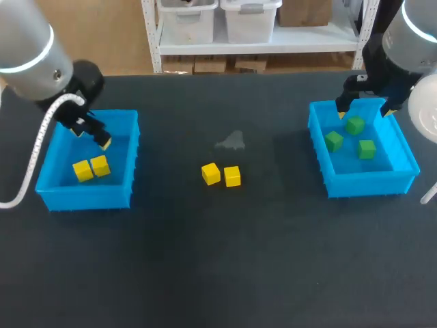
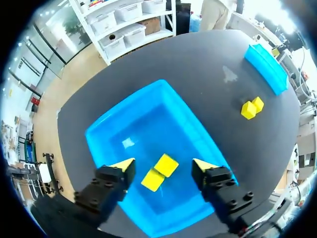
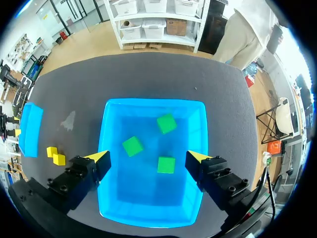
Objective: Put the green cubes in the right bin and the yellow cubes in the left bin.
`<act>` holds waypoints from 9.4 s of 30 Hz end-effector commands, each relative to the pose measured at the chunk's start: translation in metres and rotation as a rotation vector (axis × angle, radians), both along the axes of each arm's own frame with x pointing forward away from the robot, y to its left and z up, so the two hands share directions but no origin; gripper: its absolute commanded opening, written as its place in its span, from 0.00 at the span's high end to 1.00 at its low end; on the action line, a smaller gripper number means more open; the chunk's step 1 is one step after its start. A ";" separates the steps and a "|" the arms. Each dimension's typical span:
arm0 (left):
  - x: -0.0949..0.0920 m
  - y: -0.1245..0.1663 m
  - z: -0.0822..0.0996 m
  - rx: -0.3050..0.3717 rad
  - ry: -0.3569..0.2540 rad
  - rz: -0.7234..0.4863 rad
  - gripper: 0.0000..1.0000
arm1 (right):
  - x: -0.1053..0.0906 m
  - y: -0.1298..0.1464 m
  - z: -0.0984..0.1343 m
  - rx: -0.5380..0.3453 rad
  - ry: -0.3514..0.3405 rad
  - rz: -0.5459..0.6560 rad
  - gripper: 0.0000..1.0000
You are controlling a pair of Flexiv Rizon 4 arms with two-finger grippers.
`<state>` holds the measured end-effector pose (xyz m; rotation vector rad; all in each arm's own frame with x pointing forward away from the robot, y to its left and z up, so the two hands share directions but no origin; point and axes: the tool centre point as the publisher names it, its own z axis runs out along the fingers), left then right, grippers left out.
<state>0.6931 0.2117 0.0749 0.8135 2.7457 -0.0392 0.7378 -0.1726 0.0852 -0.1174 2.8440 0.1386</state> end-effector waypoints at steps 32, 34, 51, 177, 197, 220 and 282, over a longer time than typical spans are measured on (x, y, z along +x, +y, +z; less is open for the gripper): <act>0.012 -0.161 0.006 -0.095 0.000 -0.414 0.00 | -0.002 0.000 0.000 0.000 -0.004 -0.001 0.00; 0.009 -0.167 0.003 -0.091 0.012 -0.435 0.00 | -0.002 0.000 0.000 0.000 -0.004 -0.001 0.00; -0.004 -0.205 -0.034 -0.031 0.093 -0.526 0.00 | -0.002 0.000 0.000 0.000 -0.004 -0.001 0.00; 0.034 -0.136 0.021 -0.125 -0.036 -0.283 0.00 | -0.002 0.000 0.000 0.000 -0.004 -0.001 0.00; 0.000 -0.224 0.005 -0.086 0.043 -0.587 0.00 | -0.002 0.000 0.000 0.000 -0.004 -0.001 0.00; -0.029 -0.269 -0.043 -0.010 0.132 -0.716 0.00 | -0.002 0.000 0.000 0.000 -0.004 -0.001 0.00; 0.013 -0.216 -0.027 -0.082 0.061 -0.457 1.00 | -0.002 0.000 0.000 0.000 -0.004 -0.001 0.00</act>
